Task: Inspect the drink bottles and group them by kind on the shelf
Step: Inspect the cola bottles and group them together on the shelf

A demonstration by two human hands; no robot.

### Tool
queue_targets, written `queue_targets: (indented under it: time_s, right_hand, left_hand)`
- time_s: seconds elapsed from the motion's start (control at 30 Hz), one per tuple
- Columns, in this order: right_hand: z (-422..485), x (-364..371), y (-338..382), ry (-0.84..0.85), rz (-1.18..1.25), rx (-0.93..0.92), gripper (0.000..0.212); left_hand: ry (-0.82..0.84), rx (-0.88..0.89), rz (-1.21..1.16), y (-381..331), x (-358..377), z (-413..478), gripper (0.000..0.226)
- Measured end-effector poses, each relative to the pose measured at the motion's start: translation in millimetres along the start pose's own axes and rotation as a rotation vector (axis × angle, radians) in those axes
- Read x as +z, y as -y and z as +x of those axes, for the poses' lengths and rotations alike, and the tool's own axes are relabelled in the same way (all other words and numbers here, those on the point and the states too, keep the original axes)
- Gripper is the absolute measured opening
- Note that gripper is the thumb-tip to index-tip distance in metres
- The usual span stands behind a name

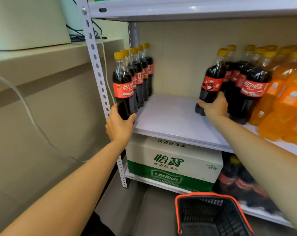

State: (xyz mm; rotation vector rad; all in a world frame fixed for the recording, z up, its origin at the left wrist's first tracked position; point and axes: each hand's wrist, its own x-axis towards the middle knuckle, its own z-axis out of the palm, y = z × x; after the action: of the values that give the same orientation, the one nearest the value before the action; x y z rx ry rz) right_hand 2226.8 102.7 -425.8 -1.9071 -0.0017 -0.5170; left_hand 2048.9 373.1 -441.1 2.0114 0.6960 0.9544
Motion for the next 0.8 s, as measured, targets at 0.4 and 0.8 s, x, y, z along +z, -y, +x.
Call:
queue_targets:
  time_s: [0.4, 0.8]
  right_hand:
    - [4.4, 5.9, -19.8, 0.299, 0.239, -0.094, 0.051]
    - [7.8, 10.8, -37.4, 0.411, 0.476, -0.098, 0.046]
  left_hand:
    - [0.298, 0.202, -0.015, -39.8, 79.5, 19.0, 0.071]
    - [0.312, 0.068, -0.055, -60.8, 187.1, 94.3, 0.069]
